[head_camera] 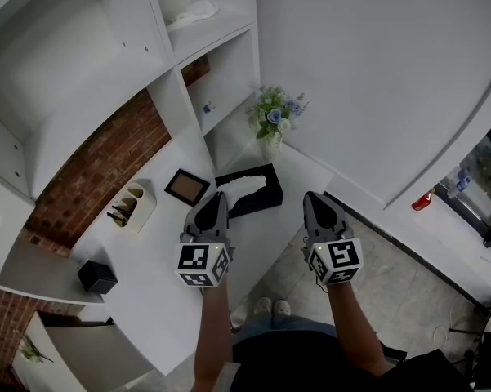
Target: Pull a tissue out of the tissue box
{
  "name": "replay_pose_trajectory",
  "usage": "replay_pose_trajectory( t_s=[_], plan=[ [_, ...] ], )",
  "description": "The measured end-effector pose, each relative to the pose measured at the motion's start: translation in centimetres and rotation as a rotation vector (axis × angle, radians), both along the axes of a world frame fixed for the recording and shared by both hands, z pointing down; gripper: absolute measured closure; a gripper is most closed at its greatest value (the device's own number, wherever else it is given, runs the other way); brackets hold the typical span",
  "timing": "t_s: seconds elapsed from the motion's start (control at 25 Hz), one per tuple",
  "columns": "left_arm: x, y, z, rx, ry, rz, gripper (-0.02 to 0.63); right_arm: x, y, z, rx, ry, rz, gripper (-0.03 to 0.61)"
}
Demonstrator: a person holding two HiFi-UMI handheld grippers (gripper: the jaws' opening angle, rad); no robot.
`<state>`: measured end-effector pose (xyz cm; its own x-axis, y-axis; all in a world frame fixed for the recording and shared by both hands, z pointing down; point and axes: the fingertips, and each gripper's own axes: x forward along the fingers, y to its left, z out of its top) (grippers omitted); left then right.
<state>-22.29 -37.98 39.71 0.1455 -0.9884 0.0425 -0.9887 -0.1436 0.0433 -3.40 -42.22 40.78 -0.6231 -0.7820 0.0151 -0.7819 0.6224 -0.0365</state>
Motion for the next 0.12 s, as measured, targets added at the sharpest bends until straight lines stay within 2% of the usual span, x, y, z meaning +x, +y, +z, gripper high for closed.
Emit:
replay_pose_trajectory(
  t_s=[0.12],
  plan=[
    [-0.03,0.06,-0.02,-0.001,0.001,0.0,0.603,0.0,0.01,0.09,-0.003,0.0,0.002,0.581]
  ],
)
